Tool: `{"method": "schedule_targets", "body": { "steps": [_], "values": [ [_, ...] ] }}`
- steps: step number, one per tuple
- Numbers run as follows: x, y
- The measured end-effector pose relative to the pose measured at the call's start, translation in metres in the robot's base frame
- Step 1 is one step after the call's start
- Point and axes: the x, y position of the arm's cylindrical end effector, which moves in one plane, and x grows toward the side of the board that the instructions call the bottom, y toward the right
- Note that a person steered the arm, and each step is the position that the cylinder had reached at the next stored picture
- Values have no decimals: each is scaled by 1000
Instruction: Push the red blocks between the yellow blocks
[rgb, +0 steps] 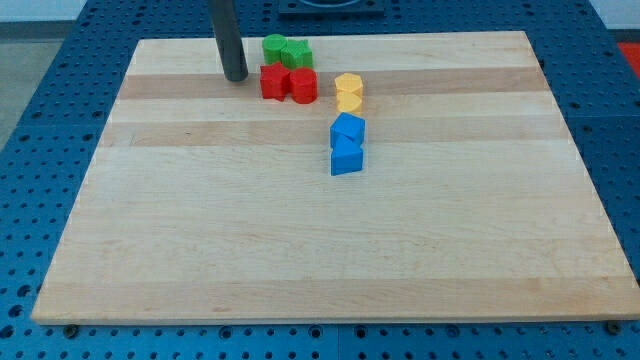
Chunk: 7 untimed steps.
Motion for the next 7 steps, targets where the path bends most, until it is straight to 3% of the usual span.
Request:
{"method": "schedule_targets", "body": {
  "steps": [7],
  "values": [
    [45,126]
  ]
}}
